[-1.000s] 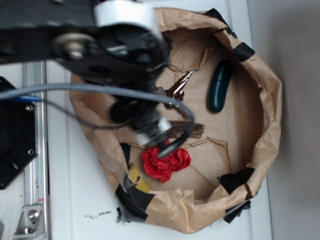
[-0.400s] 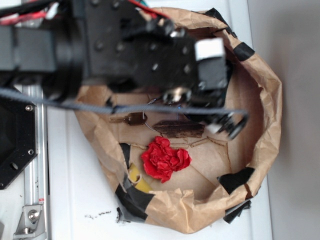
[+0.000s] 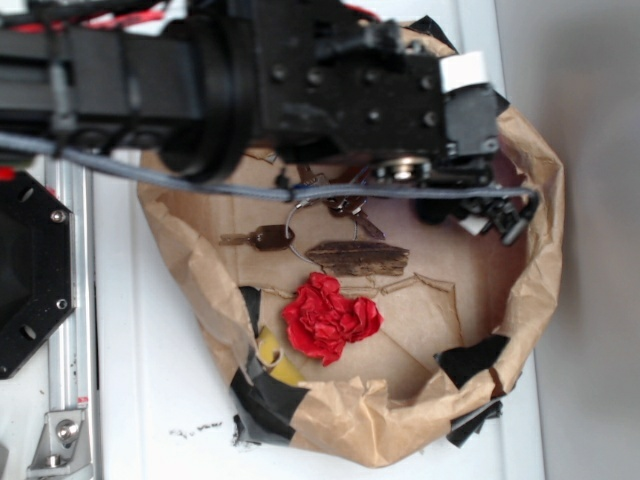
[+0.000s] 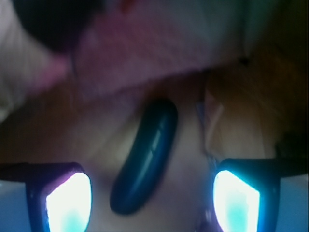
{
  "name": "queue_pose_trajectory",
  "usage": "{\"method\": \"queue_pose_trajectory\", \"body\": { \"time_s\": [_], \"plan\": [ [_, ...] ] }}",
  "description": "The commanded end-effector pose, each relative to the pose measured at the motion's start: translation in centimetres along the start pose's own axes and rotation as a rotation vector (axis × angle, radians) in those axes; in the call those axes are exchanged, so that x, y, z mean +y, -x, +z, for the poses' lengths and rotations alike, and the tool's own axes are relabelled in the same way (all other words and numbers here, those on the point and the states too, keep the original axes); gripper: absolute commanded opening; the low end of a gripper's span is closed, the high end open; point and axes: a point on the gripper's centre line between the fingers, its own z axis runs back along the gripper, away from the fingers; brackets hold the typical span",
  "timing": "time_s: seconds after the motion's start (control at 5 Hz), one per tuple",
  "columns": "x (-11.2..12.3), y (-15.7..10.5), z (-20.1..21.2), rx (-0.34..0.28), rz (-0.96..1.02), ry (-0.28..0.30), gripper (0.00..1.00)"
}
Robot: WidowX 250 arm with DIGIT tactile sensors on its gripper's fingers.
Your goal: Grab the plastic pickle.
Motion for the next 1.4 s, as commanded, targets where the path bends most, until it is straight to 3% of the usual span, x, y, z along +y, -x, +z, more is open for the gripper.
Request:
{"method": "queue_pose_trajectory", "body": {
  "time_s": [0.0,0.2,0.4,0.6,1.0,1.2],
  "plan": [
    [-0.4,-0.4,-4.2,0.075,-0.032,-0.055,1.0],
    [0.2,1.4,-5.8,0.156,-0.029,-0.08,0.06],
    [0.1,1.2,-5.1,0.108,-0.105,-0.098,0.0],
    [-0.7,2.1,-3.9,0.069,-0.211,-0.072,0.0],
    [-0.6,2.8,4.5,-0.032,-0.614,0.029,0.0],
    [-0.7,1.8,7.3,-0.008,-0.793,0.065,0.0]
  ]
}}
